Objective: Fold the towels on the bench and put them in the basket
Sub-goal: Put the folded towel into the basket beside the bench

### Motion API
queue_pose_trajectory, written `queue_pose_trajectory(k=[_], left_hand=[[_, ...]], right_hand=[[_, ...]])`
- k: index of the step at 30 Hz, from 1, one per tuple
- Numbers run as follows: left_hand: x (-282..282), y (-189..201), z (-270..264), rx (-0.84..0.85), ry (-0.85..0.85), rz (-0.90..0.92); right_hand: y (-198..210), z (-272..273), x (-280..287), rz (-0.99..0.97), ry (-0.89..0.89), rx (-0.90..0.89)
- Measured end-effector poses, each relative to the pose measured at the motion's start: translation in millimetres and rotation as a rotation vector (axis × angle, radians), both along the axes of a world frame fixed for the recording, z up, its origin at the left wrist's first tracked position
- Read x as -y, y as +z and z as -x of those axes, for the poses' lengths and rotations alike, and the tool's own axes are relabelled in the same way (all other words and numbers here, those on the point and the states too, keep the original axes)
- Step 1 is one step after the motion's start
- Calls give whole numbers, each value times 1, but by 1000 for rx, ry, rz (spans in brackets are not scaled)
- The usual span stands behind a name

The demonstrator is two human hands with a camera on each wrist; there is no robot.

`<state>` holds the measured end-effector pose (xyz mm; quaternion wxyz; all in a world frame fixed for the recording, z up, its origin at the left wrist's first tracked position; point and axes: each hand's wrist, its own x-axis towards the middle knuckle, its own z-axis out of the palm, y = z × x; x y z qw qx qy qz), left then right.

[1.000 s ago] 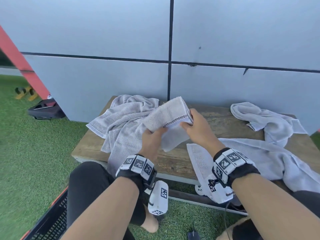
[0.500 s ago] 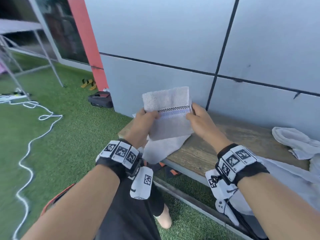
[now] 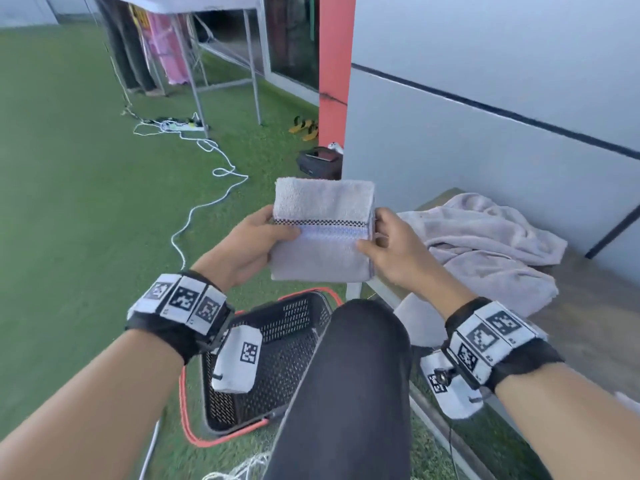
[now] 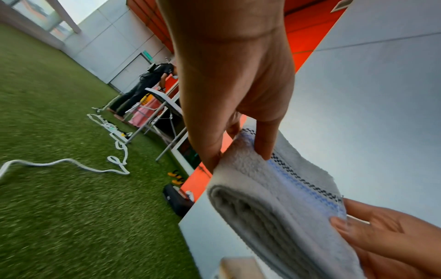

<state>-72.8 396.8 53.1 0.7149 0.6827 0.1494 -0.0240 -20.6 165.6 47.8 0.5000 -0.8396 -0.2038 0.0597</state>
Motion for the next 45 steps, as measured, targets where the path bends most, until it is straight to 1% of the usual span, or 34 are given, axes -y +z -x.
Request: queue_pose_trajectory(k=[2, 5, 7, 9, 10, 12, 14, 16, 19, 24, 27, 31, 34, 37, 40, 43, 45], left_hand=[[-13, -36, -3, -54, 31, 21], [-30, -102, -2, -172, 68, 55], [-39, -144, 4, -246, 110, 61], [-46, -185, 13, -318, 194, 46], [-49, -204, 18, -350, 235, 22], [-53, -240, 30, -413, 266, -68], [-57, -271, 39, -458, 246, -170], [-60, -294, 44, -515, 216, -267], [-67, -326, 47, -602, 210, -334], [-79, -358, 40, -731, 235, -381], [-84, -371, 36, -785, 236, -409], [-88, -384, 35, -859, 285, -395], [-93, -394, 34, -911, 265, -371], [-95, -400, 32, -962, 244, -360], [-95, -405, 31, -978, 218, -364], [-93, -408, 29, -992, 194, -398], [-92, -410, 30, -993, 196, -470]], right_hand=[[-30, -13, -15, 10, 46, -24], [-86, -26, -37, 49, 138, -86], [-125, -31, -50, 128, 195, -170], [-165, -35, -65, 219, 245, -239], [-183, -35, -72, 245, 269, -280], [-215, -32, -85, 287, 305, -365], [-243, -28, -98, 343, 336, -421], [-270, -25, -108, 412, 392, -441], [-300, -29, -123, 504, 523, -525], [-333, -33, -149, 615, 670, -676], [-346, -31, -167, 656, 737, -723], [-359, -26, -182, 659, 731, -761], [-368, -25, -185, 695, 728, -776], [-372, -27, -186, 759, 737, -752], [-372, -28, -187, 770, 735, -738], [-374, -31, -188, 755, 728, -734], [-372, -32, -187, 744, 719, -732]])
